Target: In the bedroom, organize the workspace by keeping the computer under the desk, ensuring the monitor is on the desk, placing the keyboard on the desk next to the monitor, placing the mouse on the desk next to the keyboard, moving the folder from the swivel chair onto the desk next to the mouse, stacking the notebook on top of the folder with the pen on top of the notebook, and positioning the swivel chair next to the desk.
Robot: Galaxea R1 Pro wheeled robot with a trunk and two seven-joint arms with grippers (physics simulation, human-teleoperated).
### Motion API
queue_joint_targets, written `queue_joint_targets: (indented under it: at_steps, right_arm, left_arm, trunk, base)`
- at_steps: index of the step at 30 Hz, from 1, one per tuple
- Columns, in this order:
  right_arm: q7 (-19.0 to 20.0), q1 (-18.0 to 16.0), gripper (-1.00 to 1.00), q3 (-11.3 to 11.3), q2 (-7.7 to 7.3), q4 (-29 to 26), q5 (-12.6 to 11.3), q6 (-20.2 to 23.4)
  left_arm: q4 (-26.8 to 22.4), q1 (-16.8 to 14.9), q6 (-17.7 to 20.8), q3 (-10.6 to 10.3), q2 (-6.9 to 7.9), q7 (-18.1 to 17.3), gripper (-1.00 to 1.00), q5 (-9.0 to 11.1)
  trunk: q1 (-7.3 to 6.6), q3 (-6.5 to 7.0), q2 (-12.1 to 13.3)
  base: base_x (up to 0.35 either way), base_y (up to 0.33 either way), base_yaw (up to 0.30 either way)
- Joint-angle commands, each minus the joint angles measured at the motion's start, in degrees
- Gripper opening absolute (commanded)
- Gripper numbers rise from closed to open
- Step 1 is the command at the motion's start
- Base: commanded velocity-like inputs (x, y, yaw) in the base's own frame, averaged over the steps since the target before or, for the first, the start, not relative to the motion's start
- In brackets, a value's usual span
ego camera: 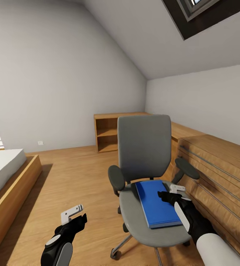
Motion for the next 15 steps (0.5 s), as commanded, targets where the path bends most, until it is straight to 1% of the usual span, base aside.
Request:
queue_joint_targets:
  at_steps: [1, 3, 8, 15]
  right_arm:
    - [-0.23, -0.02, 1.00, 0.03, -0.01, -0.08, -0.53, 0.28]
    - [-0.23, -0.02, 1.00, 0.03, -0.03, -0.07, -0.53, 0.28]
    - [-0.23, -0.02, 1.00, 0.03, 0.00, -0.04, -0.52, 0.28]
    - [-0.32, -0.02, 1.00, 0.03, 0.02, -0.03, -0.55, 0.33]
  left_arm:
    - [-0.07, -0.04, 0.09, -0.06, 0.00, 0.57, 1.00, 0.61]
    - [-0.07, -0.04, 0.09, -0.06, 0.01, 0.59, 1.00, 0.60]
    - [-0.07, -0.04, 0.09, -0.06, -0.01, 0.63, 1.00, 0.58]
    - [-0.07, -0.04, 0.09, -0.06, -0.02, 0.65, 1.00, 0.60]
  trunk:
    - [-0.01, -0.06, -0.03]
    - [-0.01, -0.06, -0.03]
    - [1.09, -0.96, -2.03]
    - [1.09, -0.96, -2.03]
  base:
    - [0.000, 0.000, 0.000]
    - [0.000, 0.000, 0.000]
    - [0.000, 0.000, 0.000]
    - [0.000, 0.000, 0.000]
